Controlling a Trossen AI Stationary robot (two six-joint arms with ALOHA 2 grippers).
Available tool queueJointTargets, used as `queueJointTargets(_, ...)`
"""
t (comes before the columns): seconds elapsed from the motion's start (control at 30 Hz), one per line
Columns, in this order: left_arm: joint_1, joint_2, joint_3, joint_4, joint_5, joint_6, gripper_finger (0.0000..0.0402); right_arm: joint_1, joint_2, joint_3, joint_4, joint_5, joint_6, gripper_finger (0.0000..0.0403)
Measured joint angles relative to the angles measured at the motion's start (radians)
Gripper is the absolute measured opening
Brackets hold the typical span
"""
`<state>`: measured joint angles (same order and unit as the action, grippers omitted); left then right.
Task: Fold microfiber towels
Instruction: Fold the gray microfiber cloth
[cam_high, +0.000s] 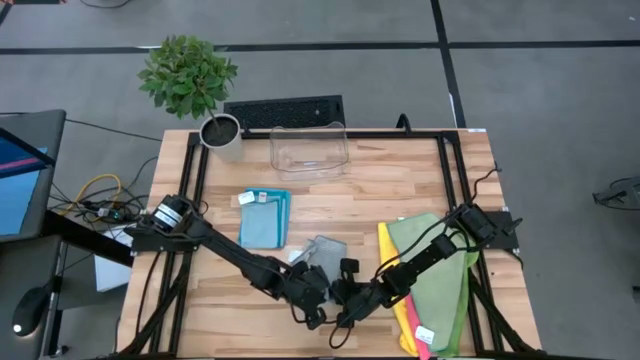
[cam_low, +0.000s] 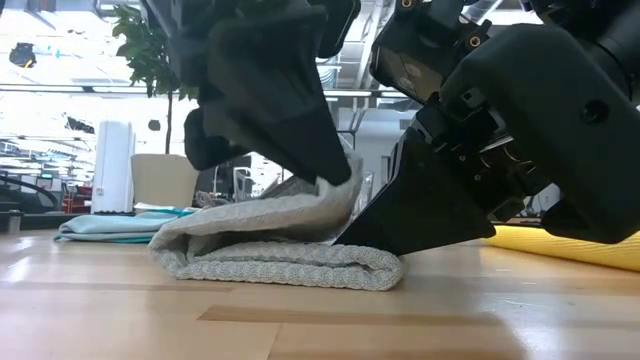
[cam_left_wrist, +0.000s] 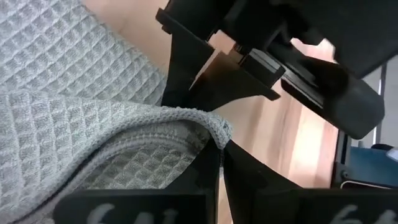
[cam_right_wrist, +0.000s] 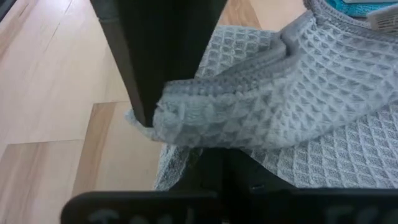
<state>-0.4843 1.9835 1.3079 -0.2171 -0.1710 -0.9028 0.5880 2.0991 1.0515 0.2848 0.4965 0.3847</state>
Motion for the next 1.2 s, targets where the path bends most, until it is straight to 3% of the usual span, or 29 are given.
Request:
queueJointTargets(0.2,0.001,0.016,-0.001,0.007,-0.019,0.0,0.0002,0.0,0.0,0.0,0.0,-0.001,0.0,0.0042)
queueJointTargets(0.4,0.002,0.064,-0.001,0.05,0.034,-0.021,0.0002,0.002,-0.008,0.0,-0.005,-0.003,-0.002,0.0051)
queueJointTargets(0.63,0.001,0.065,0.008,0.049,0.002,-0.012,0.0002,0.005,-0.024,-0.001,-0.016,0.001,-0.01,0.0063)
queueJointTargets(0.93,0.005,0.064,0.013,0.054,-0.049,0.001,0.0002,0.041,-0.137,0.0,-0.194,0.163,-0.01,0.0077)
queueJointTargets(1.2,0.005,0.064,0.013,0.059,-0.077,0.001,0.0003,0.048,-0.163,0.0,-0.205,0.164,-0.01,0.0079)
